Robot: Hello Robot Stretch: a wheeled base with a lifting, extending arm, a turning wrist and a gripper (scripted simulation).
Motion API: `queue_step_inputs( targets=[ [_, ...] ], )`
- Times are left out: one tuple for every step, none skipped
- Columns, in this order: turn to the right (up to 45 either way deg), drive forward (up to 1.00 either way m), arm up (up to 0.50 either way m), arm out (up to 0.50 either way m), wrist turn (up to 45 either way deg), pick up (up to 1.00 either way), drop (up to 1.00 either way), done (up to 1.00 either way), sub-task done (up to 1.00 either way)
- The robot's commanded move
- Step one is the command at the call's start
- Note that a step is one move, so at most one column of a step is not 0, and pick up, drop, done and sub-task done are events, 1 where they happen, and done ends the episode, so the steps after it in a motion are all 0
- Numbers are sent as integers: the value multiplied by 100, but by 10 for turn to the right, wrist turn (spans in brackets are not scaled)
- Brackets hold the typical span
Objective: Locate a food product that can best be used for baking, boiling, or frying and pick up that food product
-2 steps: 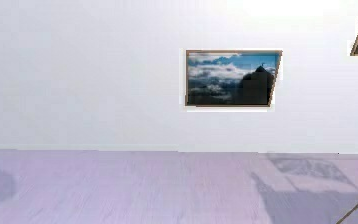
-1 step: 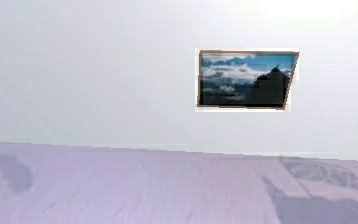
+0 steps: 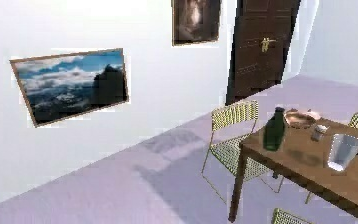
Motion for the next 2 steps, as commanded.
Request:
queue_step_inputs(
  targets=[
    [120, 0, 0, 0, 0, 0, 0, 0, 0],
    [0, 80, 0, 0, 0, 0, 0, 0, 0]
  ],
)
